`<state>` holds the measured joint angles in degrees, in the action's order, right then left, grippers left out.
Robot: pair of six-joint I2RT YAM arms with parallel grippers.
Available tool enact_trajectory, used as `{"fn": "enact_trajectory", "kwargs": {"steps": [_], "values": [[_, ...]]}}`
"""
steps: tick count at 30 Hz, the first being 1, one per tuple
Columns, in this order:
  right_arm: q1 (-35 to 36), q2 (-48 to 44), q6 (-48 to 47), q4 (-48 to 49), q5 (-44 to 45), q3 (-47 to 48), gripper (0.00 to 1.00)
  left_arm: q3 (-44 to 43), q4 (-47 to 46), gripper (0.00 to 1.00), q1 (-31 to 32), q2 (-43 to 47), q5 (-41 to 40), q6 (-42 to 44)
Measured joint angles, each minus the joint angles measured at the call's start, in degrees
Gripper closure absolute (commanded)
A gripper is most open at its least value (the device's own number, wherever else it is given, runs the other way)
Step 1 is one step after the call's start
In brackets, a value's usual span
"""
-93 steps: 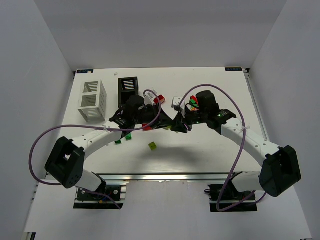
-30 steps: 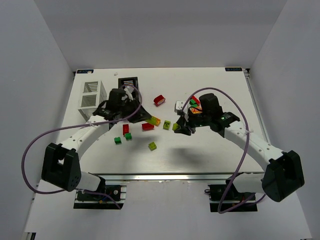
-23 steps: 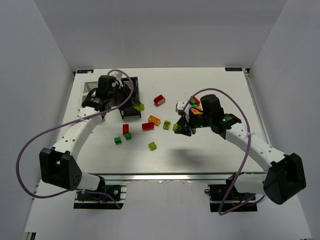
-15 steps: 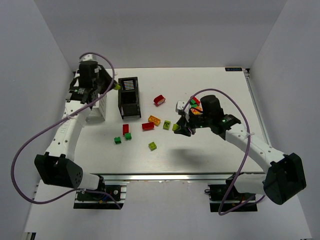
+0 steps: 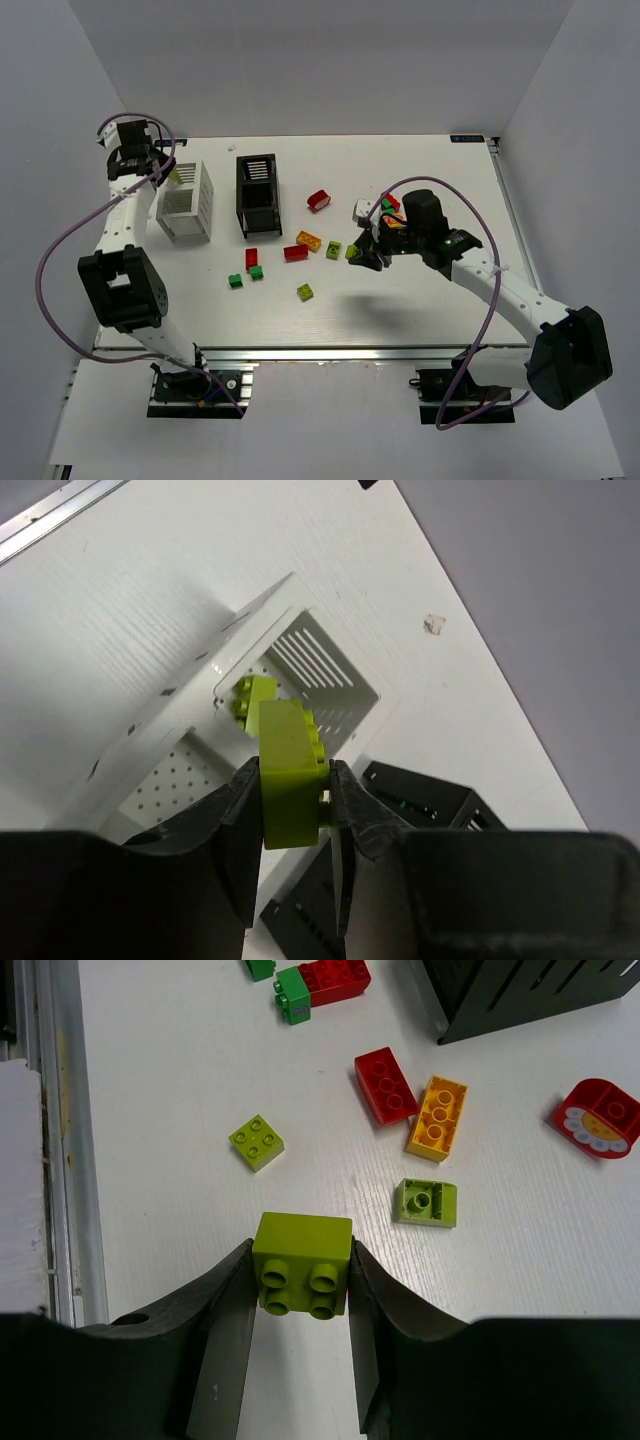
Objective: Sort the legos into containers by color
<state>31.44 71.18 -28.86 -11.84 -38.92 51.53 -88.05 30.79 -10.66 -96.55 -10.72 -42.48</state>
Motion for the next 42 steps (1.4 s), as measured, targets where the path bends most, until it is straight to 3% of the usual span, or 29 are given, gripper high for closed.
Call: {"fn": "enact_trajectory", "kwargs": {"steps": [16,17,18,19,22,37,42], "values": [[-0.68,0.74,-0.02,0.04,0.20,0.00,1.00,-4.79,-4.42,0.98,-1.03,-8.50,4.17,-2.58],[-0.68,0.87,-0.02,0.04,0.20,0.00,1.00,-4.79,-4.68,0.93,-1.01,-8.50,4.46,-2.62],[-0.68,0.96,-0.02,0.04,0.20,0.00,1.00,-4.79,-4.94,0.77,-1.01,-8.52,4.74,-2.64],[-0.68,1.05,-0.02,0.04,0.20,0.00,1.00,-4.79,-5.25,0.70,-1.03,-8.59,5.01,-2.67],[-0.68,1.25,0.00,0.04,0.20,0.00,1.00,-4.79,-5.55,0.52,-1.03,-8.79,5.35,-2.60],[-0.68,1.66,0.07,0.02,0.15,0.42,1.00,-4.39,-5.81,0.41,-1.03,-8.52,7.76,-2.05],[-0.68,2.78,0.52,0.50,-0.33,1.77,1.00,5.27,-9.44,0.29,-0.87,-0.24,14.82,-1.42]]}}
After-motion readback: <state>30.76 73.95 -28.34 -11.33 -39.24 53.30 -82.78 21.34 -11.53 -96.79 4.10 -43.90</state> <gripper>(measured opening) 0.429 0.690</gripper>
